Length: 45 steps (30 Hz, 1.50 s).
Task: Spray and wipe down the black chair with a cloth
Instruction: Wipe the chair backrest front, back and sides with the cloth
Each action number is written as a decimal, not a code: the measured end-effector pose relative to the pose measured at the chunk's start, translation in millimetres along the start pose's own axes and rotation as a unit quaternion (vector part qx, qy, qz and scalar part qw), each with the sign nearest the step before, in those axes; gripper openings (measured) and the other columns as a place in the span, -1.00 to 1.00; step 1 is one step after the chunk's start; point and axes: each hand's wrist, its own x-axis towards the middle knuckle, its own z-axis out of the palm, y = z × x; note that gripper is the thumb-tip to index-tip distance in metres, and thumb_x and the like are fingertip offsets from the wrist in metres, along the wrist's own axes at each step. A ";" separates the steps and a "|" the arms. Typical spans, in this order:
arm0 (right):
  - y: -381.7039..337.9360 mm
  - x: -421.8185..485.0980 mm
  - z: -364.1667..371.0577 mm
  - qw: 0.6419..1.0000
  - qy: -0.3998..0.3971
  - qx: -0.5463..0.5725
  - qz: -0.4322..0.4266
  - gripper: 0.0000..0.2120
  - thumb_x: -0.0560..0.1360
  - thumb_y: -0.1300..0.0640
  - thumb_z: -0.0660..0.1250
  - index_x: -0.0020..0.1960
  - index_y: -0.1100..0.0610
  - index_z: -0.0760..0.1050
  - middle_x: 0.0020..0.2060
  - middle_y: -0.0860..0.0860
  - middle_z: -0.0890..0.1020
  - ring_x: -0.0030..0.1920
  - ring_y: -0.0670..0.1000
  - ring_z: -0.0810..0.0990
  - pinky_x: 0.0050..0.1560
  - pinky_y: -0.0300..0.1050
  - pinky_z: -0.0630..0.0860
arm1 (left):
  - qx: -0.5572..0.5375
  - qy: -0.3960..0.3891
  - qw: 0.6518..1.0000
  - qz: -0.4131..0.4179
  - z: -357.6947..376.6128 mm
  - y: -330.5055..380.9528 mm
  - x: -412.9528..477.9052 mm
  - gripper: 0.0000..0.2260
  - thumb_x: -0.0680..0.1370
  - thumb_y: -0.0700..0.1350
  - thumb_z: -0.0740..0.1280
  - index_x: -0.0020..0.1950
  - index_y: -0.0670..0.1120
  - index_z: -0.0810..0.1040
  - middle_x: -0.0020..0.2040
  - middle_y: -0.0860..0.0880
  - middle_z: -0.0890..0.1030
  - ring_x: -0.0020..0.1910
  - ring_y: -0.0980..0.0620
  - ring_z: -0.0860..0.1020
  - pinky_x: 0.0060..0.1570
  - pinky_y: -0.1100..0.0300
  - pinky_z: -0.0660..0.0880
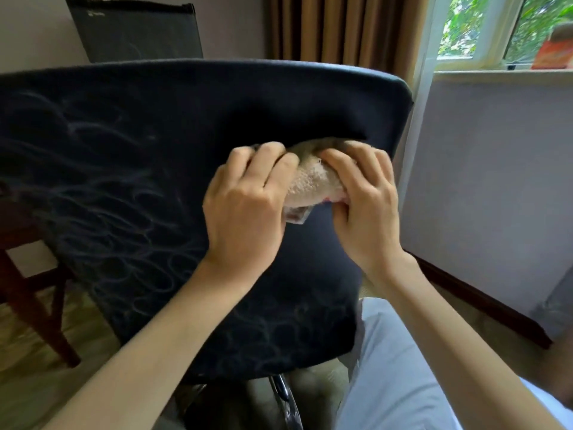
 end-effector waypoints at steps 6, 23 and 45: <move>11.0 -74.2 42.5 0.998 -0.058 0.012 0.022 -0.55 0.27 0.50 0.33 0.13 0.24 0.59 0.07 0.12 0.58 0.08 0.14 0.46 0.26 -0.25 0.29 | -0.020 -0.041 0.997 0.057 38.0 -19.2 -84.1 -0.79 0.52 -0.30 0.27 0.04 -0.13 0.67 0.01 -0.03 0.66 -0.08 -0.08 0.58 -0.17 0.15 0.54; 53.4 -121.9 10.7 0.993 -0.074 0.049 0.078 -0.60 0.32 0.45 0.23 0.11 0.28 0.58 0.09 0.13 0.54 0.12 0.18 0.46 0.27 -0.13 0.32 | -0.078 -0.132 0.988 0.033 39.8 44.8 -88.4 -0.80 0.44 -0.17 0.24 -0.07 -0.06 0.65 -0.09 0.00 0.63 -0.20 -0.08 0.55 -0.34 0.09 0.48; 122.4 -191.4 50.9 0.966 -0.167 0.093 0.173 -0.48 0.22 0.34 0.17 0.15 0.07 0.47 0.15 0.03 0.51 0.17 -0.01 0.45 0.29 -0.27 0.29 | -0.054 -0.160 0.980 0.106 134.7 65.6 -166.9 -0.87 0.46 -0.28 0.35 -0.11 -0.07 0.61 -0.09 -0.01 0.60 -0.22 -0.01 0.54 -0.31 0.15 0.50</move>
